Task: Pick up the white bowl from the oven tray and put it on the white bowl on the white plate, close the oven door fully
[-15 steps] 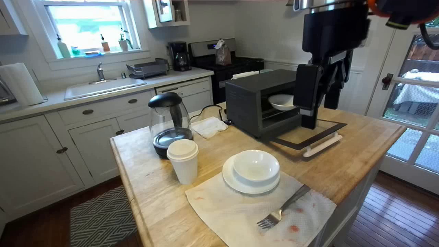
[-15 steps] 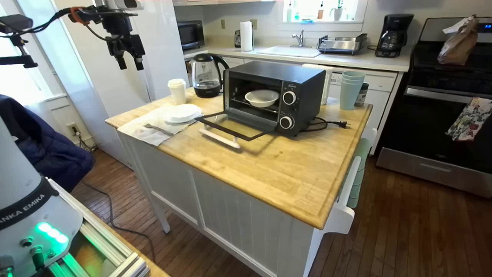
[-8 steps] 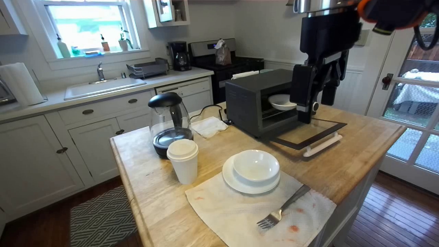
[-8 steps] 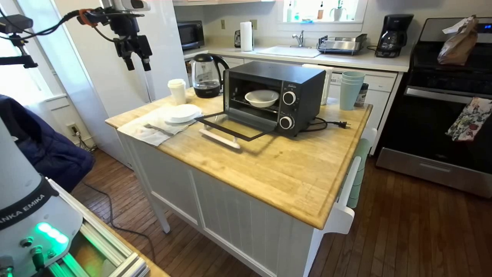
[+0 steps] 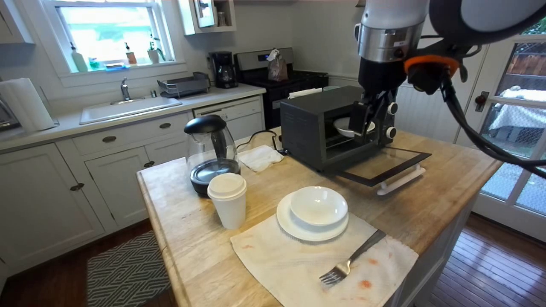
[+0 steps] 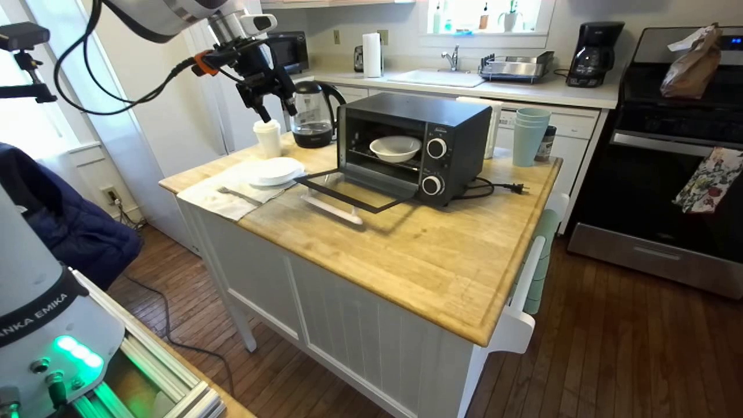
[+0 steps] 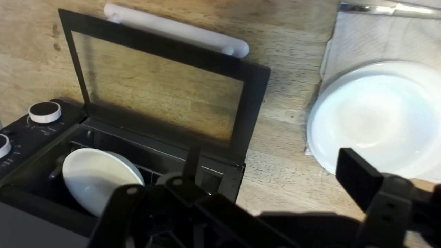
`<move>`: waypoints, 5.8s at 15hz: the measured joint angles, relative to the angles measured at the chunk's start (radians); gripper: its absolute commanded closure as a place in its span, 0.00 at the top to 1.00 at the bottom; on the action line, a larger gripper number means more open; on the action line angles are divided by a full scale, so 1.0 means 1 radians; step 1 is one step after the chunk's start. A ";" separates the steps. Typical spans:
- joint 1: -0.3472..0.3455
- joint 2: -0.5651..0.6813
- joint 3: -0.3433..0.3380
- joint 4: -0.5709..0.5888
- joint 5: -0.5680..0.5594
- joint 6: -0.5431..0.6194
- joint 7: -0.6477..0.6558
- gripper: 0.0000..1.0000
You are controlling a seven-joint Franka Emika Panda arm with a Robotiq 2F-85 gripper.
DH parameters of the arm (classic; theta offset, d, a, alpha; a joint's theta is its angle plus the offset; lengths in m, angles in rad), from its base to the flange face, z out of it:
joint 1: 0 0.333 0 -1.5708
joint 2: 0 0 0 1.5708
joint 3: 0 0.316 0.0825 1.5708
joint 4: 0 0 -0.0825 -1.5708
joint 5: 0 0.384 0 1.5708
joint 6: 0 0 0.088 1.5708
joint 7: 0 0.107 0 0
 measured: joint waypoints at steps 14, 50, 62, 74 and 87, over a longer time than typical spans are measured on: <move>-0.001 0.159 -0.110 0.077 -0.150 0.083 -0.082 1.00; 0.058 0.587 -0.220 0.465 -0.768 -0.104 0.124 0.52; 0.058 0.614 -0.218 0.474 -0.813 -0.104 0.142 0.25; 0.058 0.615 -0.218 0.477 -0.813 -0.109 0.143 0.04; 0.058 0.634 -0.210 0.499 -0.808 -0.116 0.139 0.02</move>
